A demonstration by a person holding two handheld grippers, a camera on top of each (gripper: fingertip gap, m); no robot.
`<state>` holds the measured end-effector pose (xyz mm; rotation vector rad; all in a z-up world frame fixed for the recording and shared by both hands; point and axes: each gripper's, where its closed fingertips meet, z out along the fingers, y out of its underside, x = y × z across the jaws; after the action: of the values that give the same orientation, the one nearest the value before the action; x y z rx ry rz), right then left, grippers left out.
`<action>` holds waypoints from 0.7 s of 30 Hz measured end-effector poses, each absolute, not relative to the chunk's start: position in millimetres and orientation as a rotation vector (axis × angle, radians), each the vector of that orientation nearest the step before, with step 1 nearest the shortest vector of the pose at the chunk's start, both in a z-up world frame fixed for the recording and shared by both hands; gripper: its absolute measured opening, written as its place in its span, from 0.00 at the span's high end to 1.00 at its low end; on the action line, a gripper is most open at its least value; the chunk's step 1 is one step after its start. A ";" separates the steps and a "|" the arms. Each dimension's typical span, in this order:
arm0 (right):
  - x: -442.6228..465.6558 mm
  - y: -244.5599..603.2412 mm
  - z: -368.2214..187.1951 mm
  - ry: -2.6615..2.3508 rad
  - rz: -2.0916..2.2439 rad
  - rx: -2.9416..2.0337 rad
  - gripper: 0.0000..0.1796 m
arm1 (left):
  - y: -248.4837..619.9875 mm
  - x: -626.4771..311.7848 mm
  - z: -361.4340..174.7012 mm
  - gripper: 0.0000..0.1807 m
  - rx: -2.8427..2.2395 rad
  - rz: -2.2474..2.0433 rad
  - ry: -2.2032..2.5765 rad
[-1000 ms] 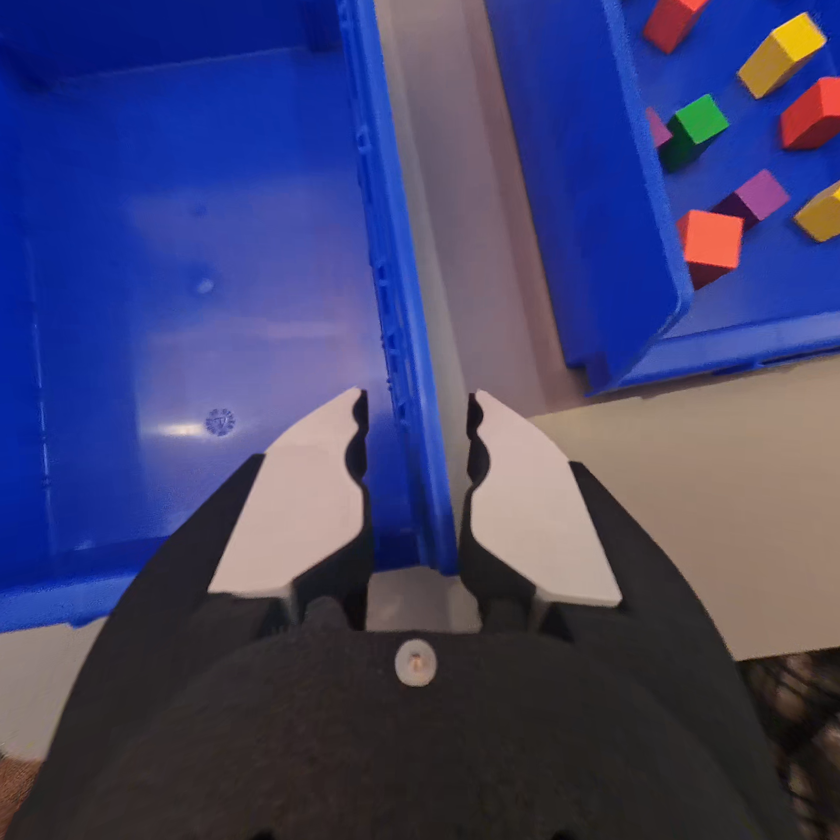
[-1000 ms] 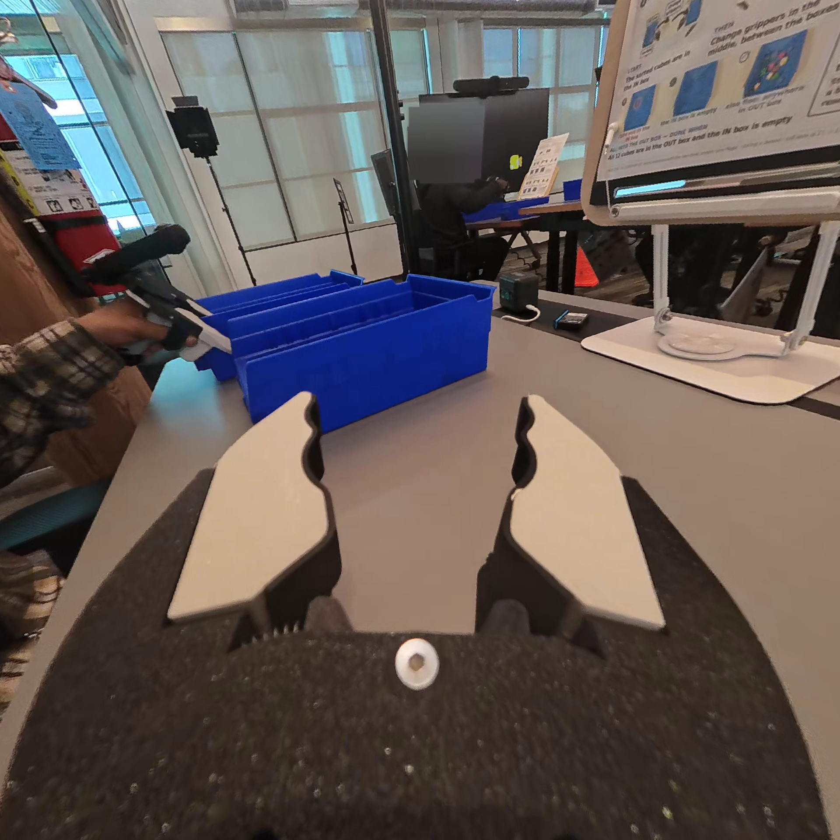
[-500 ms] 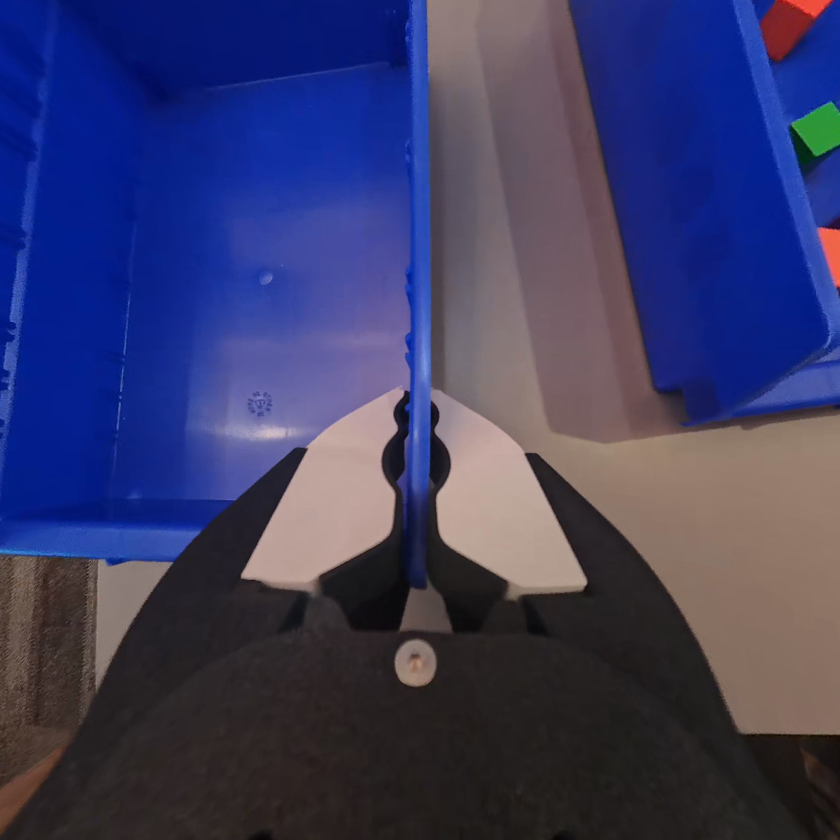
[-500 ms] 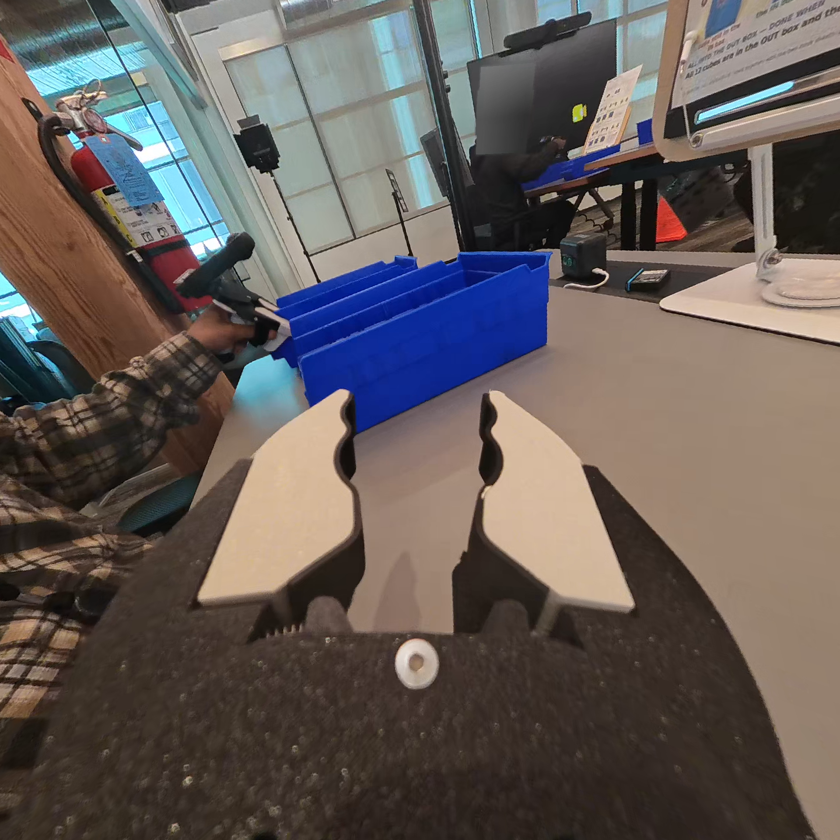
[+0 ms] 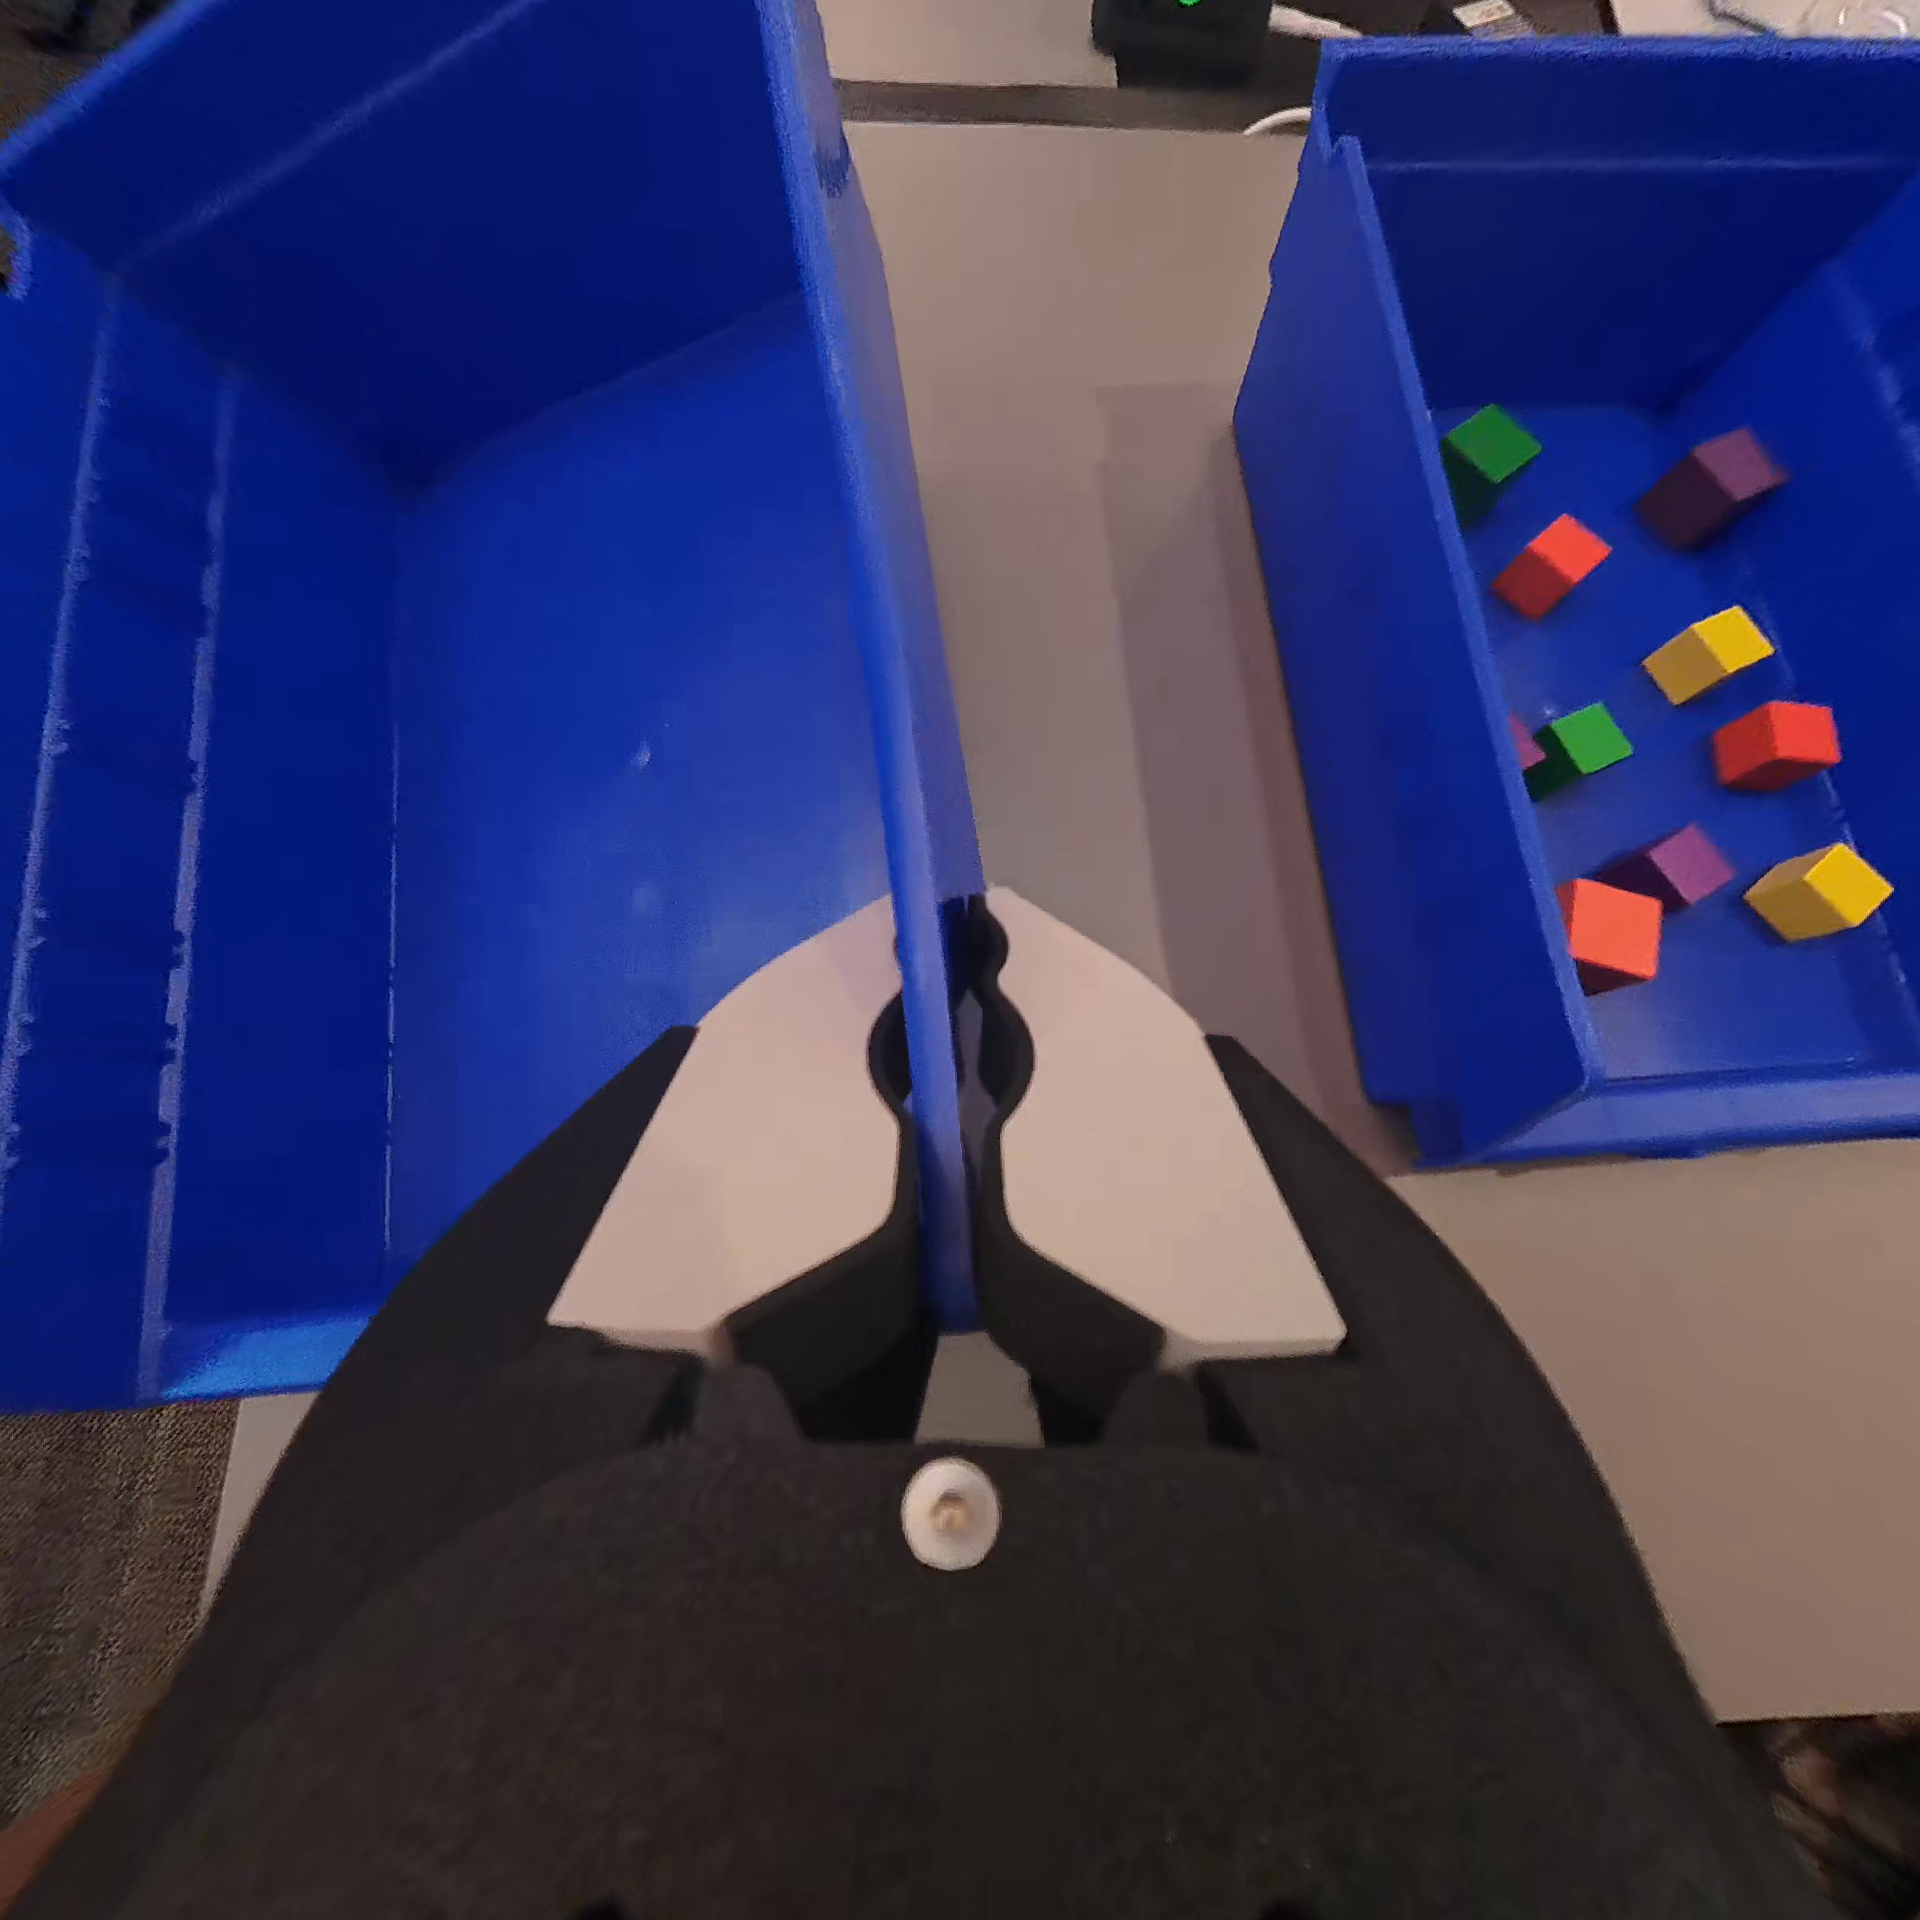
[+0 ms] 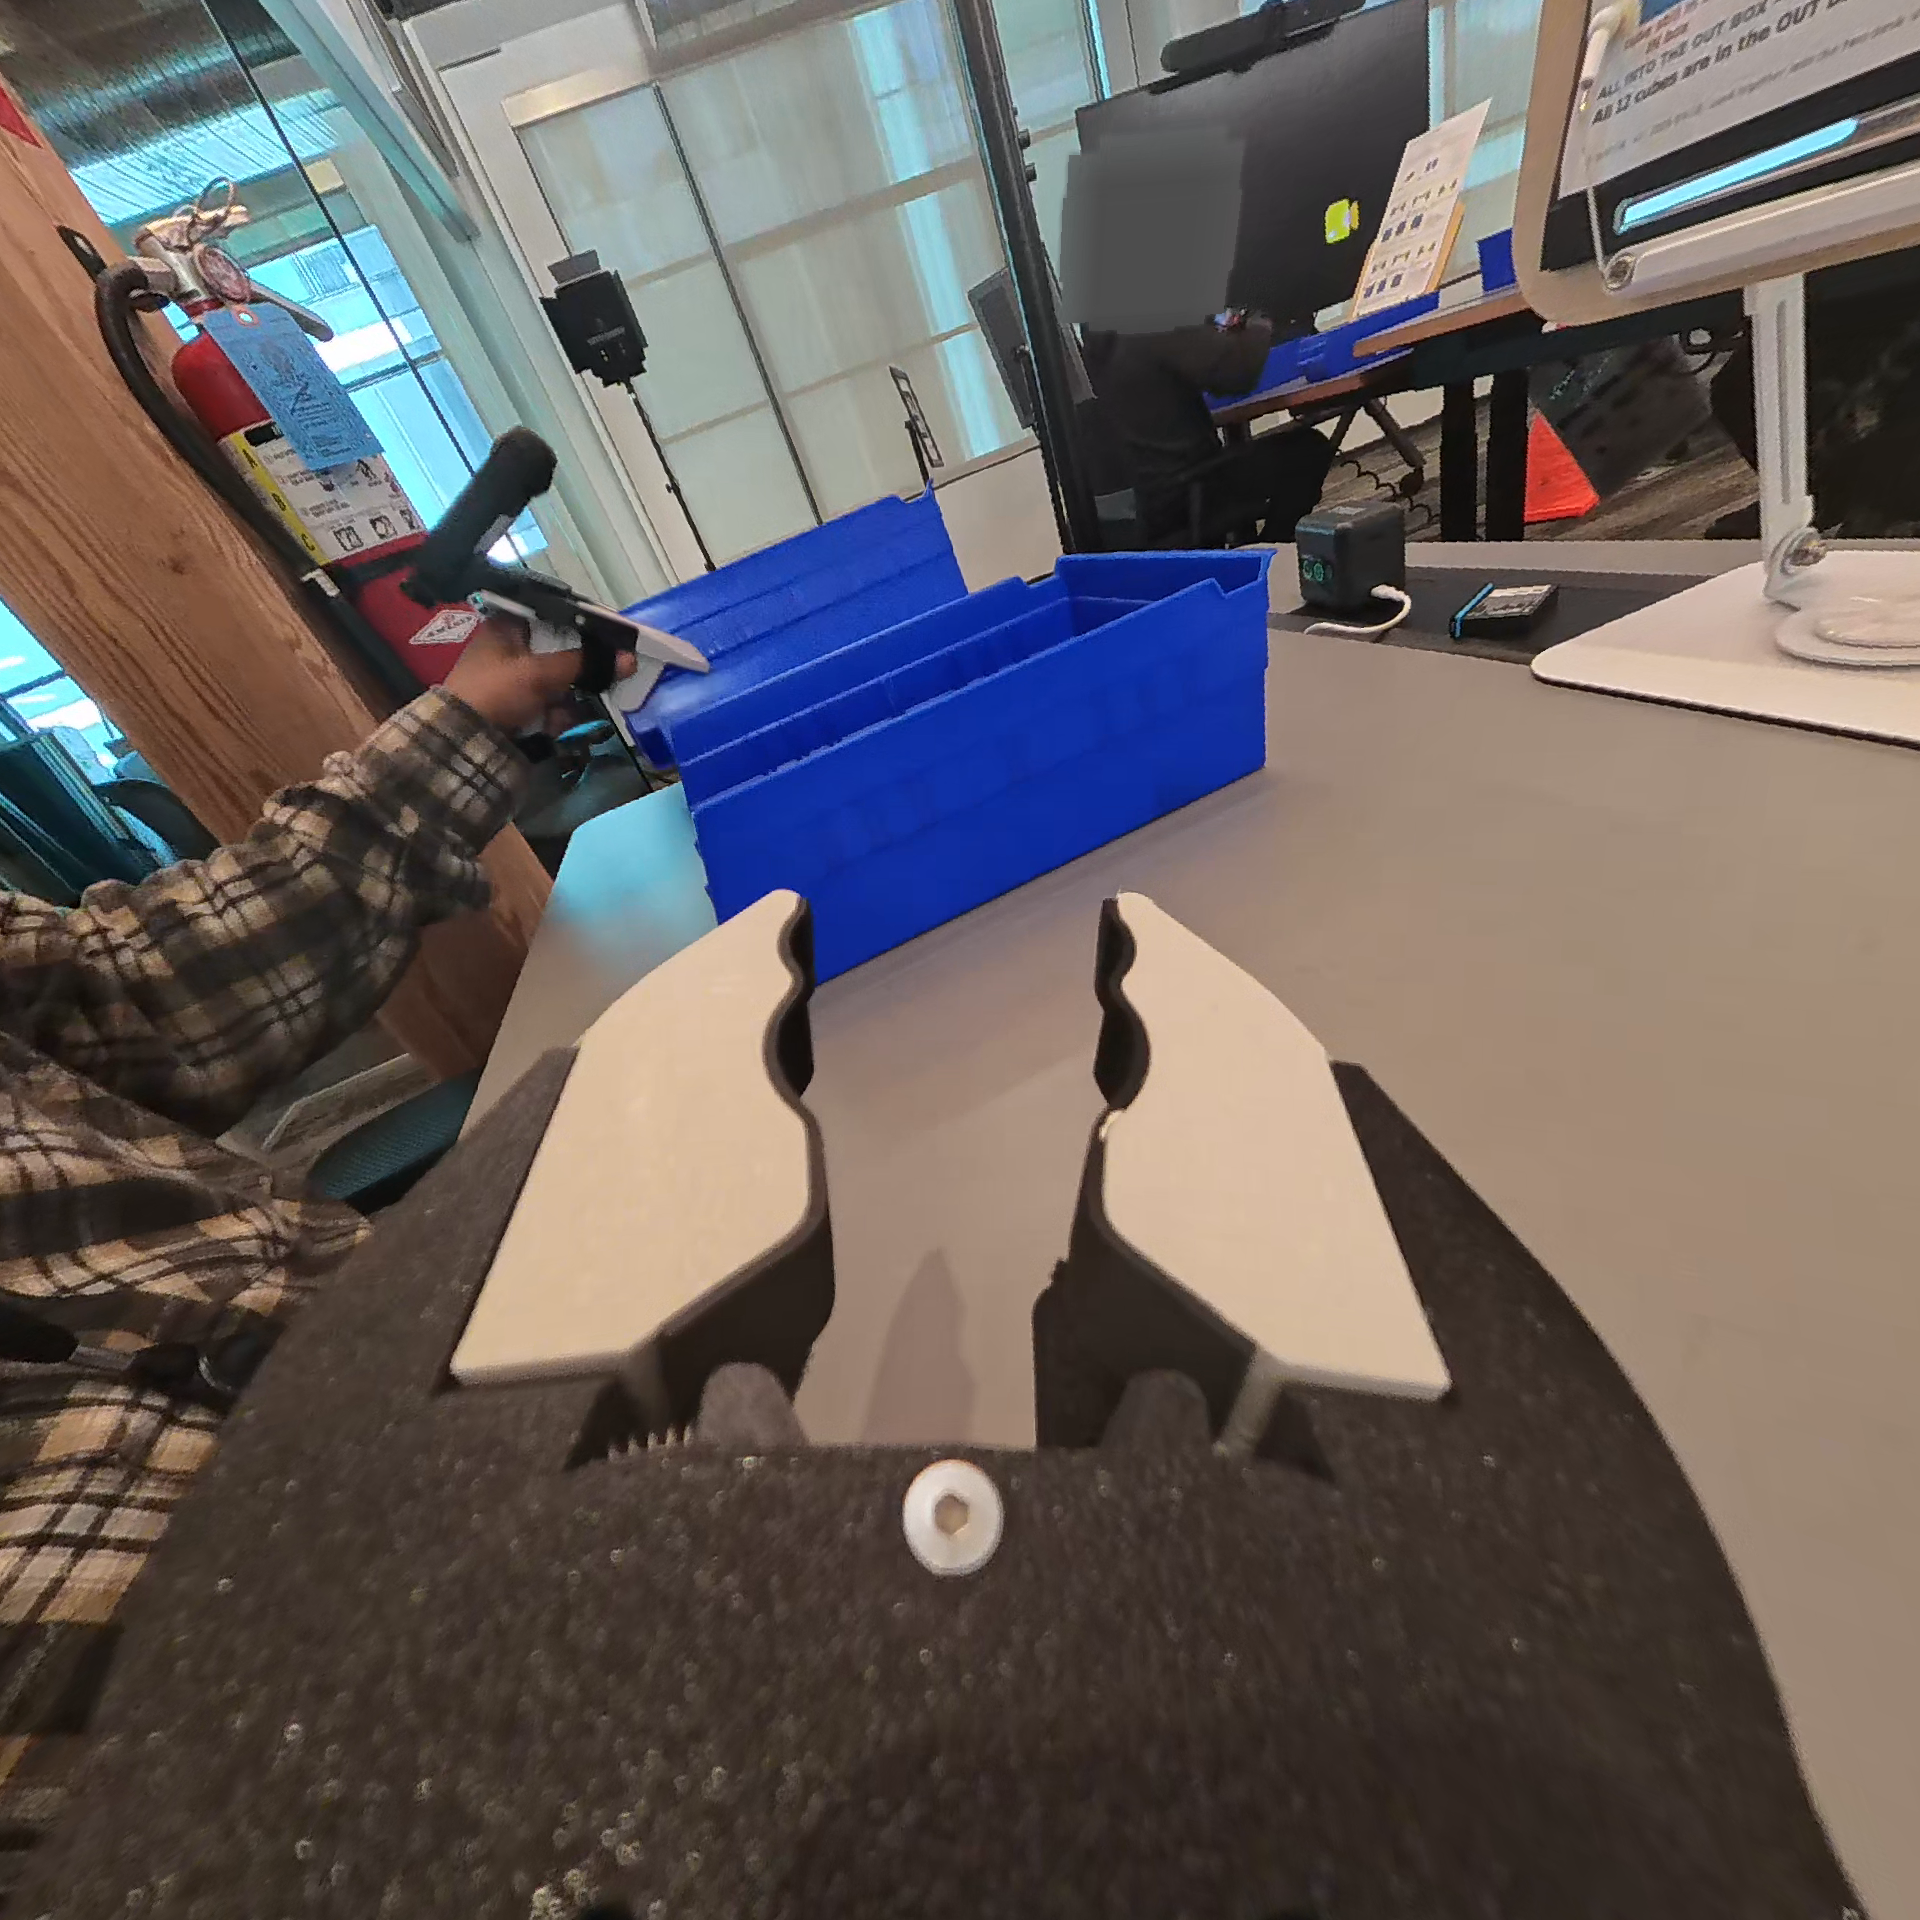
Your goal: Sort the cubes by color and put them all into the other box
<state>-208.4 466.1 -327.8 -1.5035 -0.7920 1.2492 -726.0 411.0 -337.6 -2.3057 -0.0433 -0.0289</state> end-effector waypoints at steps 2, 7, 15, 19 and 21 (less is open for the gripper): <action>-208.4 466.1 -328.2 -0.788 1.256 -1.506 0.71 | 413.0 -726.0 -335.9 0.97 -2.305 -0.035 -0.042; -209.7 466.2 -330.4 -0.791 1.260 -1.515 0.71 | 416.9 -722.7 -327.2 0.97 -2.258 -0.031 -0.036; -210.2 465.7 -331.3 -0.797 1.259 -1.518 0.72 | 419.1 -707.0 -295.5 0.97 -2.208 0.019 0.044; -210.2 465.4 -331.3 -0.798 1.260 -1.514 0.72 | 420.8 -687.7 -280.6 0.97 -2.193 0.040 0.140; -210.5 465.2 -331.6 -0.800 1.262 -1.514 0.72 | 421.7 -675.8 -270.7 0.97 -2.170 0.036 0.186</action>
<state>-210.5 465.2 -331.6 -1.5140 -0.8001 1.2620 -675.8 421.7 -270.7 -2.1700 0.1855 0.0362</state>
